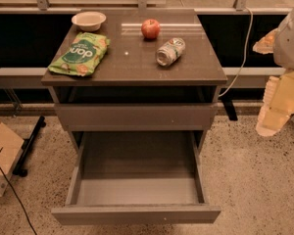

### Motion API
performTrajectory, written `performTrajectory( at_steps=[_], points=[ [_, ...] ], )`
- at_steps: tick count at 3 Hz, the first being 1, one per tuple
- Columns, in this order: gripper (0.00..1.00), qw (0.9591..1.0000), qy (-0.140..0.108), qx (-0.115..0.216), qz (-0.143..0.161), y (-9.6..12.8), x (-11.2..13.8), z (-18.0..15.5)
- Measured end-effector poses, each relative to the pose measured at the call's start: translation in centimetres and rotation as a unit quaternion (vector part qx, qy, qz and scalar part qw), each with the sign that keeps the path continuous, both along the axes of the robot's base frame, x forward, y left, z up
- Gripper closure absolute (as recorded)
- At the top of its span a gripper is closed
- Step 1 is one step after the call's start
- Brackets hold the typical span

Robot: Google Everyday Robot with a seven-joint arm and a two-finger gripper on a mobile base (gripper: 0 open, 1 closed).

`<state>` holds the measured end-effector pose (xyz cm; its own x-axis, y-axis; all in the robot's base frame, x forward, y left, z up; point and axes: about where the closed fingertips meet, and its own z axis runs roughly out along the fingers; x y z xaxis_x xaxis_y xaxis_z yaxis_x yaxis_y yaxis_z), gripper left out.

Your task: Place green rice chip bag into middle drawer

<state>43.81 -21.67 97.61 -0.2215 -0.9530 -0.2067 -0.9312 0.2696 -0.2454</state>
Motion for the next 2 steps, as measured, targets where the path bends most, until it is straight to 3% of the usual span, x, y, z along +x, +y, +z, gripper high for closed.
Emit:
performTrajectory(
  at_steps=[1, 2],
  points=[
    [0.0, 1.0, -0.007, 0.005, 0.003, 0.3, 0.1, 0.3],
    [0.0, 0.9984, -0.025, 0.041, 0.029, 4.0, 1.9, 0.4]
  ],
)
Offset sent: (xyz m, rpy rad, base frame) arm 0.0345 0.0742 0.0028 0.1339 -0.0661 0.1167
